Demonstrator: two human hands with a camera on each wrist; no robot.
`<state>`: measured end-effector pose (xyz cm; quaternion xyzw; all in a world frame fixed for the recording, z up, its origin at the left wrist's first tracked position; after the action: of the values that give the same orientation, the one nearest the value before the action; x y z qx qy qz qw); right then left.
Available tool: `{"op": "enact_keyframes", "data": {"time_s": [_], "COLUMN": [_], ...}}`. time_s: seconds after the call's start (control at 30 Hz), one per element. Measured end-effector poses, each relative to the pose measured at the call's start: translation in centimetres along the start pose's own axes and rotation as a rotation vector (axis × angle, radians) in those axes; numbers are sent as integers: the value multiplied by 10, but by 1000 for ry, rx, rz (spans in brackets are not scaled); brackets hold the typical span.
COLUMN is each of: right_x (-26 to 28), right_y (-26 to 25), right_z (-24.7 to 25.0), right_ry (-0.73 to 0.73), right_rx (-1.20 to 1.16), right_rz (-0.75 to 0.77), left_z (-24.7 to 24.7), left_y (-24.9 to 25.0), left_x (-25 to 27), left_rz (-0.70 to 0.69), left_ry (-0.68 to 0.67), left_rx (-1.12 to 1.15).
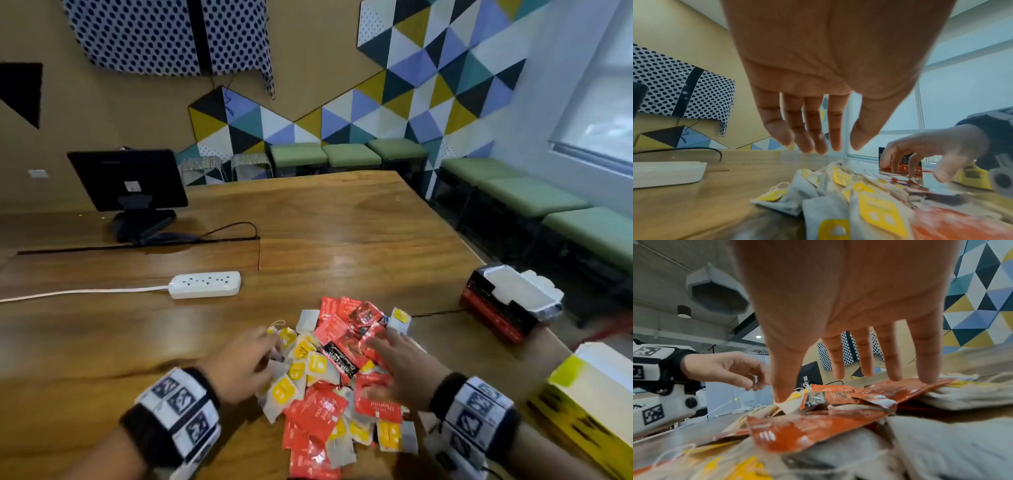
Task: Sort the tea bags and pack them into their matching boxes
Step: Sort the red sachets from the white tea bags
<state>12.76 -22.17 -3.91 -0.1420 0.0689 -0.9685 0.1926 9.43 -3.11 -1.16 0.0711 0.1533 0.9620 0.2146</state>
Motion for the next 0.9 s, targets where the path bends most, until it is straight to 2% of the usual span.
{"op": "enact_keyframes", "data": {"time_s": [0.13,0.33,0.43,0.57,0.67,0.9], "right_x": [-8,-8,-12,-20,-23,-34], "right_y": [-1,-3,4,16,22,34], "right_z": [-7,-9,2,8,9,17], "right_ry": [-37,-79,-47,-53,-56,17], "right_rx": [26,32,-4,4,41,-17], "right_rz": [3,-30,-75,-164,-215,-256], "left_z": [1,-22,-30,-17,1,-3], "left_y": [3,15,16,15,12,19], "left_x": [-20,-29,-36,-51,-63,-92], "left_rz": [12,19,4,-25,-33,8], "left_ry": [34,-16,-75,-111,-77,-73], "left_rx": [-25,-51,-102,-278,-365,-202]}}
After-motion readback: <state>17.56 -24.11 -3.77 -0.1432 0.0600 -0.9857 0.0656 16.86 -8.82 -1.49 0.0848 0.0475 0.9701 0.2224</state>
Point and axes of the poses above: each hand's wrist, its own x-axis away from the middle knuckle, its own z-axis out of the back of the hand, y = z × x, the point moved 10 cm from there along -x, towards the middle knuckle, and after that the axes turned 8 degrees about -z, right-handed, at the moved point
